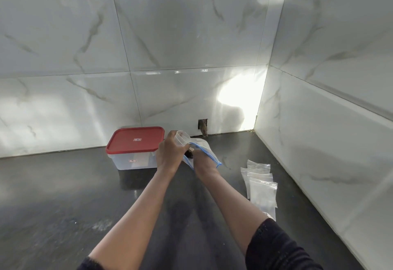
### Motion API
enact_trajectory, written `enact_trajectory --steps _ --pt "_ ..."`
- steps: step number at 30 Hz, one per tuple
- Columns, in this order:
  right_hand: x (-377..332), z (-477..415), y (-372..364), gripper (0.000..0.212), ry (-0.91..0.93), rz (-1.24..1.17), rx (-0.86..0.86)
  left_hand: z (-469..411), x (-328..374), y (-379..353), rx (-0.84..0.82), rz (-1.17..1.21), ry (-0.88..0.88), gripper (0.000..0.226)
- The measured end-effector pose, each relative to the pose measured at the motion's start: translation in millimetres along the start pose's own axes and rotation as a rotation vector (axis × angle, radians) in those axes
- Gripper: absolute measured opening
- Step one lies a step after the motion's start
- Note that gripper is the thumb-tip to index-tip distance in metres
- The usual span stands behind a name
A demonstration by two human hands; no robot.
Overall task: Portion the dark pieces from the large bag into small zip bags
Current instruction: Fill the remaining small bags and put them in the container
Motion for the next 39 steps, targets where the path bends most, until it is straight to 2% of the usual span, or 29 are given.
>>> enact_trajectory --steps 7,11,15,21,25,30,35,39 --pt "-17 -8 7 0.033 0.132 0.060 -0.067 -7 -10 11 0.008 -0.025 0.012 0.045" --pt "-15 -8 2 0.031 0.148 0.110 -0.124 -6 -13 12 -0.001 -0.048 0.002 0.044" --pt "-19 -11 -4 0.028 0.119 0.053 -0.161 -3 -11 5 -0.017 -0.042 0.005 0.046" --pt "-13 -12 5 0.019 0.147 0.043 -0.107 0 -9 -2 -0.008 -0.041 0.042 0.047" --pt "-2 -10 13 0.031 0.125 0.036 -0.048 4 -6 -4 -0.018 -0.054 0.036 0.049" --pt "1 0 15 0.030 0.138 0.095 -0.001 5 -7 -4 -0.031 -0.069 0.044 0.046" --pt "-12 1 2 0.028 0.187 0.084 -0.115 6 -7 -6 -0.068 -0.064 0.030 0.049" --pt "-13 2 -5 0.034 0.244 0.162 -0.141 6 -11 -5 -0.071 -0.079 0.031 0.049"
Point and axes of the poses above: each hand's wrist, its own z-axis away from the middle knuckle, its own y-axis out of the back of the hand, x = y × z, the point moved 7 cm from there along -z, towards the middle knuckle, and after that the axes turned 1 degree about -z, right-handed, at the moved point
